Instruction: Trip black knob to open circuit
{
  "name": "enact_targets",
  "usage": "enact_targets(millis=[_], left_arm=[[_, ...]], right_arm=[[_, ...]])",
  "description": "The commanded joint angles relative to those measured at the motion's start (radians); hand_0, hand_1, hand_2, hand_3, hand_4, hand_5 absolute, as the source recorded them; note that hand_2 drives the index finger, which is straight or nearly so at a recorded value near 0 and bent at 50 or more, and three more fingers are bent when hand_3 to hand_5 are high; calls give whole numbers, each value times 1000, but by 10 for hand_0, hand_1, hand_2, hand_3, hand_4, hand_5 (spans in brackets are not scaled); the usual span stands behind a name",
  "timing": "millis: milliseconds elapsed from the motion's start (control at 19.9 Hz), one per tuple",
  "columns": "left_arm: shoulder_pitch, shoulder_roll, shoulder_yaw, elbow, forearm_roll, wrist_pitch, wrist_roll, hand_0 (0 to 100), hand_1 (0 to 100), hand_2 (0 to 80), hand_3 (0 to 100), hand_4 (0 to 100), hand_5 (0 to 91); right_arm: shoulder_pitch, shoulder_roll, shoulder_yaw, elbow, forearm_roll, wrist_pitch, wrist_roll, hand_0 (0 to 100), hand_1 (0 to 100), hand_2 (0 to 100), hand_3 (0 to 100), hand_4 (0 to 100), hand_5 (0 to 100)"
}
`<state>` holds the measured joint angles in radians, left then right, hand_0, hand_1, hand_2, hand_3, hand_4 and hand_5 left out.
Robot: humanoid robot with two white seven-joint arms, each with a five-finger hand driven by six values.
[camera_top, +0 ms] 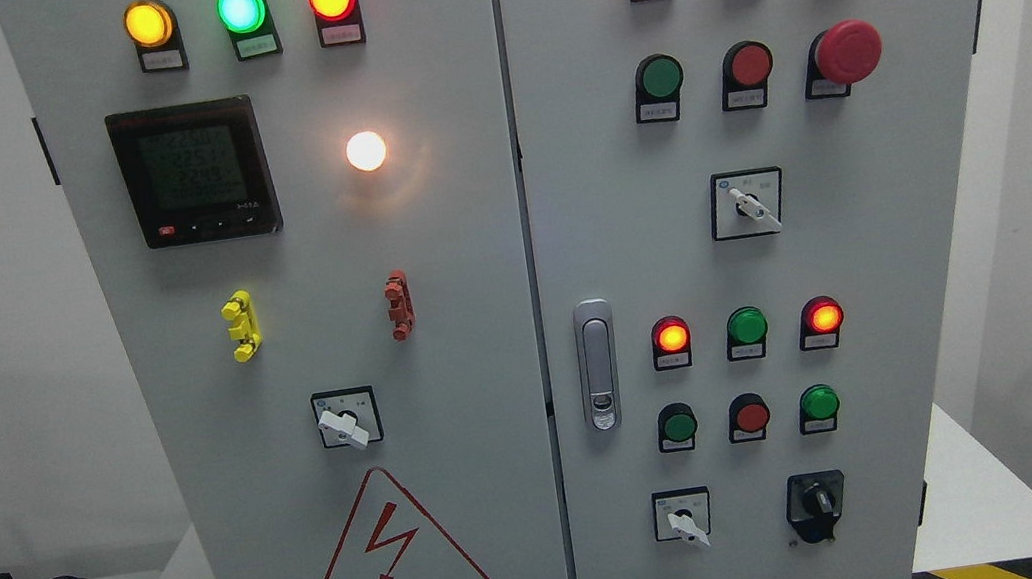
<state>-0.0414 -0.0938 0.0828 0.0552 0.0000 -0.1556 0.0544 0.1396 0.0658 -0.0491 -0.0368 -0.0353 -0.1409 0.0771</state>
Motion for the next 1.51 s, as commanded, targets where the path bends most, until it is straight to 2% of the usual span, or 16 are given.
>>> enact_targets(millis=[0,702,853,953,1154,1304,1455], left_arm=[[0,-1,0,0,-31,-1,1,120,389,0,0,0,0],[0,0,0,0,-31,-1,1,120,389,0,0,0,0],[0,0,0,0,-31,-1,1,120,389,0,0,0,0],[0,0,0,0,-31,-1,1,120,389,0,0,0,0],[0,-1,0,0,-31,-1,1,120,389,0,0,0,0],[0,0,0,0,-31,-1,1,120,389,0,0,0,0],[0,0,0,0,-31,-1,1,120,389,0,0,0,0]], right_arm=[[0,2,0,0,0,1,0,135,279,143,230,120,118],[6,5,0,-20,0,1,1,134,283,144,233,125,120],[125,11,6,-228,2,38,3,134,283,145,238,128,123],[222,9,28,-424,0,104,9,133,285,148,244,133,128],[409,0,54,-757,-9,104,23,133,285,160,255,142,139],[550,-14,40,-995,-14,43,62,133,290,174,284,176,166],[676,-44,31,-1179,-14,-99,69,136,302,191,320,226,215]])
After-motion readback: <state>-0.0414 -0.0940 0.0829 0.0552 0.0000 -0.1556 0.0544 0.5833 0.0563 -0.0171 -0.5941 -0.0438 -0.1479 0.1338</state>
